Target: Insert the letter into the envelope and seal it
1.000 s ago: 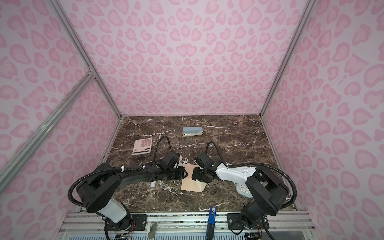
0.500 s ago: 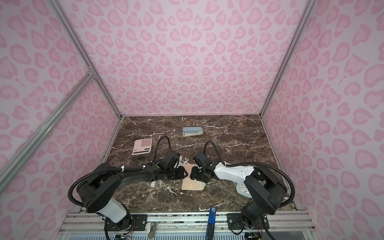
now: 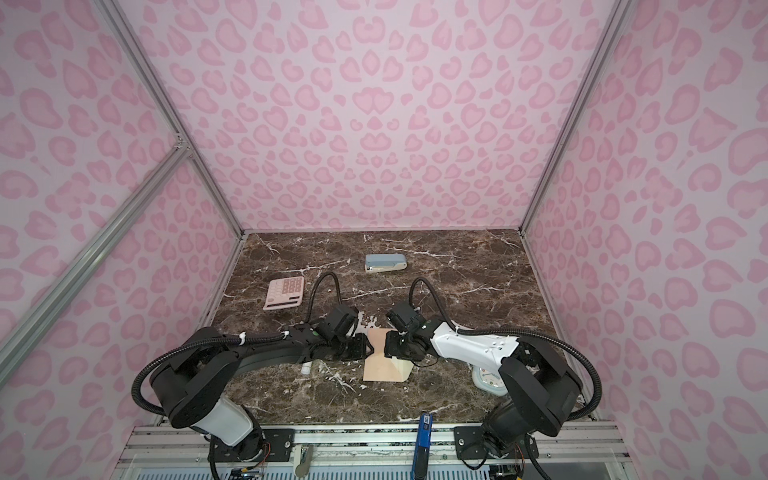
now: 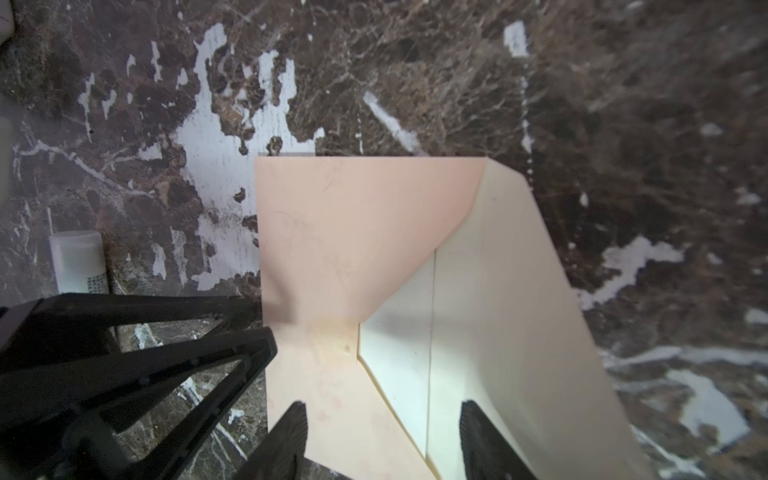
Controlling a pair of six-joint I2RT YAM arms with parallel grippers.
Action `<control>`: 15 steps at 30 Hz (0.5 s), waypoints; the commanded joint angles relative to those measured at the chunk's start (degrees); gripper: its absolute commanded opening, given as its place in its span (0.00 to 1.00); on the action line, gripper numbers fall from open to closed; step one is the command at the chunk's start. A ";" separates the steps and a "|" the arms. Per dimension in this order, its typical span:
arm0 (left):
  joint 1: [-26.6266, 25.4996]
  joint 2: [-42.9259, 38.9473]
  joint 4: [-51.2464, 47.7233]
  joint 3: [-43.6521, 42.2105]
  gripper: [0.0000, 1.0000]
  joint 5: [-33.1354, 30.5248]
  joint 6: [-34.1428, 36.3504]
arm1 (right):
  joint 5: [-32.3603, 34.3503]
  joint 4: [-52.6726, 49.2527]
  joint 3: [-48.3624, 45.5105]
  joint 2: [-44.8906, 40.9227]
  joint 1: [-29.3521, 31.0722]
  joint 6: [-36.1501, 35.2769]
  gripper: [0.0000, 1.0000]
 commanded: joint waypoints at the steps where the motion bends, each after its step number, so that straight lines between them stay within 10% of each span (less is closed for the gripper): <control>1: 0.06 -1.02 -1.73 0.88 0.43 -1.25 0.28 | 2.70 -3.19 1.39 -1.51 -0.13 -2.35 0.62; 15: 1.21 -12.33 -12.59 9.27 0.68 -11.49 4.44 | 5.40 0.79 1.49 -18.91 -7.22 -12.21 0.60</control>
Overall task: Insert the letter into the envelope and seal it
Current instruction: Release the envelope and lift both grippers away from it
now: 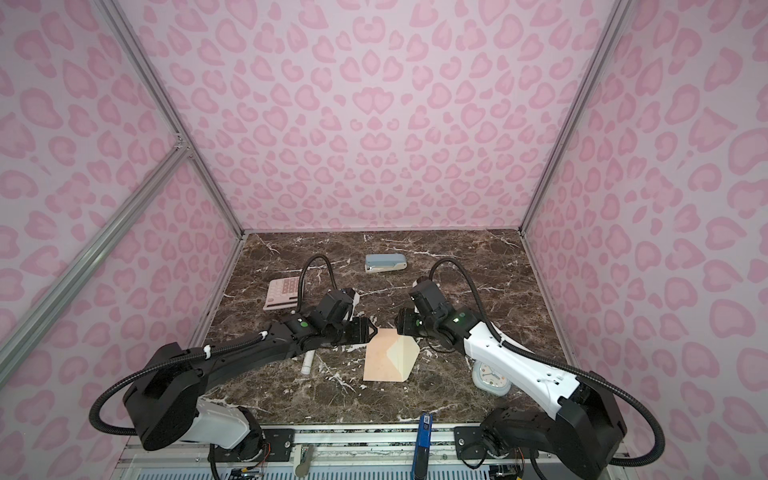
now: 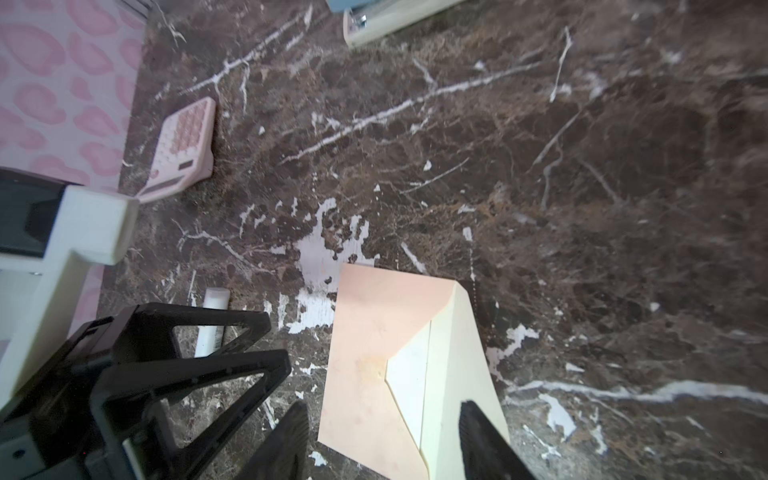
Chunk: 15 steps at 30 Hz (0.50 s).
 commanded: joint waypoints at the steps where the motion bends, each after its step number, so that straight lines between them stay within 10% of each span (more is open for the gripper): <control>1: 0.67 -3.67 -5.79 2.14 0.70 -6.23 2.31 | 2.24 5.36 -2.73 -3.31 -0.51 -3.42 0.60; 15: 5.76 -23.30 -20.34 -4.15 0.76 -24.98 1.54 | 0.60 28.99 -18.85 -15.86 2.03 -11.35 0.59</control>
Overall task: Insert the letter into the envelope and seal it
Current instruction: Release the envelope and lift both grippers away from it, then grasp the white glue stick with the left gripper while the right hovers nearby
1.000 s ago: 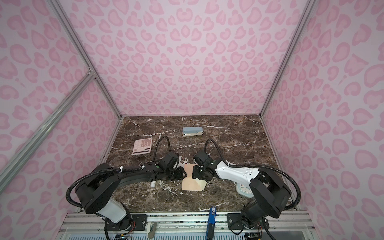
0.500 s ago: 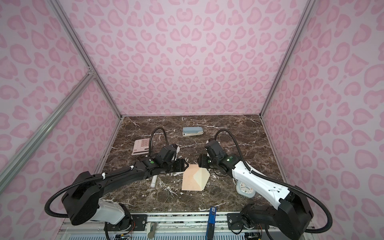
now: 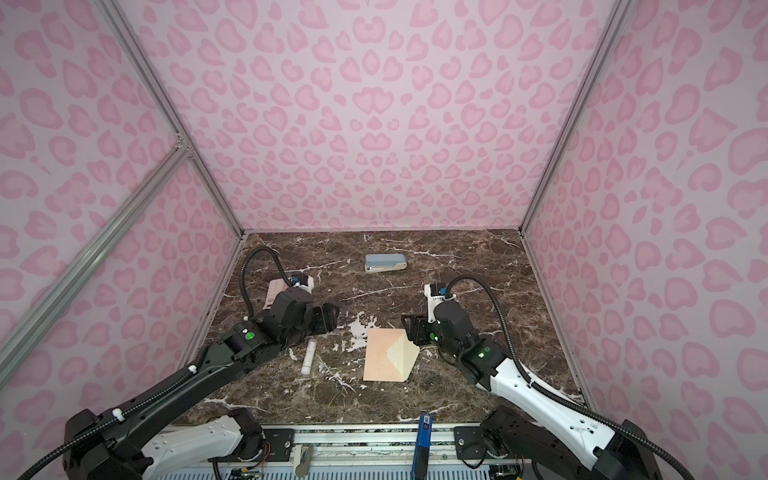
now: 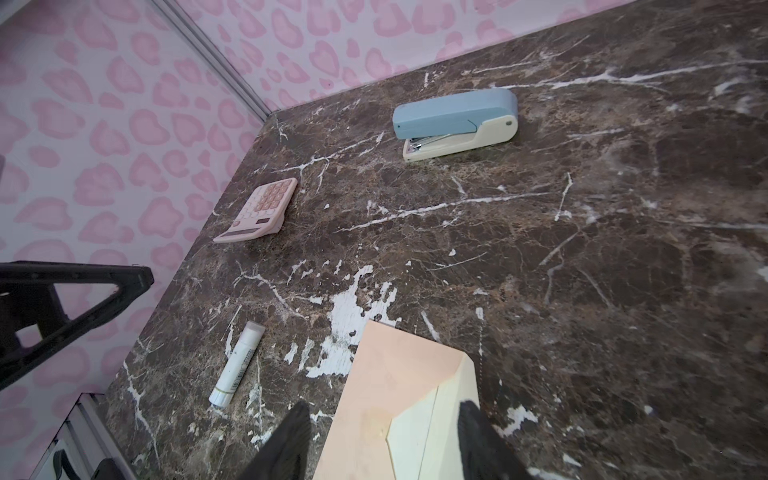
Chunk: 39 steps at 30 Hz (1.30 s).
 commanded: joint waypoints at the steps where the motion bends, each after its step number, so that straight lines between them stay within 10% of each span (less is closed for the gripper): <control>1: 2.03 -1.77 -7.00 -1.98 0.77 -4.14 -1.91 | -0.53 7.70 -1.25 -0.17 2.33 -4.59 0.59; 15: 8.15 7.63 -12.60 -9.00 0.72 8.29 -1.33 | 0.45 10.79 -0.50 9.21 12.37 -6.93 0.58; 39: 11.53 20.80 -8.21 -6.08 0.49 11.63 7.78 | 0.64 10.75 1.05 14.86 15.87 -7.59 0.57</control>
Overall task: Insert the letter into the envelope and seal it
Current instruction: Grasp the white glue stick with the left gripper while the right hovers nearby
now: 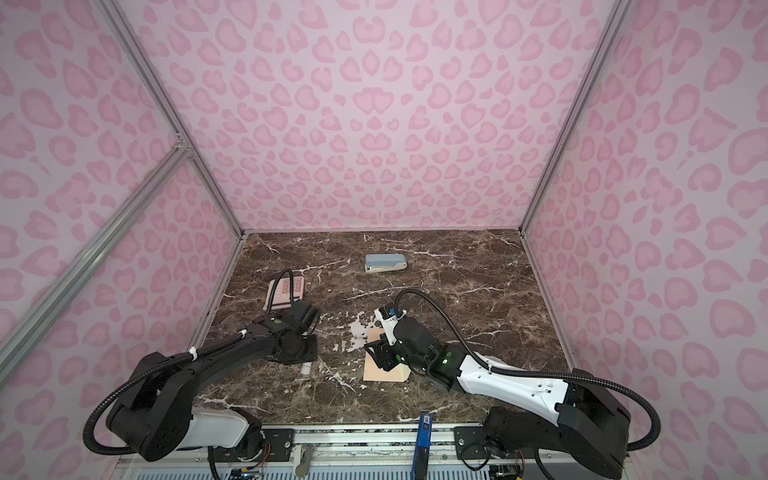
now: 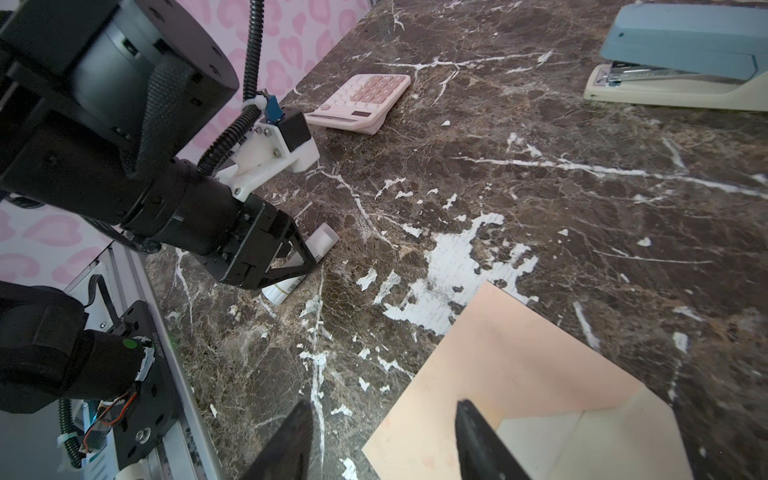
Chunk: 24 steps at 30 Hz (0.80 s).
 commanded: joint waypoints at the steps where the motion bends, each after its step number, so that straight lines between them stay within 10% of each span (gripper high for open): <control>1: 0.29 1.12 -0.43 1.09 0.48 1.71 3.06 | 0.75 1.54 -0.58 0.20 0.08 -0.21 0.57; 24: 1.09 9.40 -6.50 4.87 0.32 2.72 7.37 | 1.32 1.64 -0.42 1.89 0.08 -0.04 0.57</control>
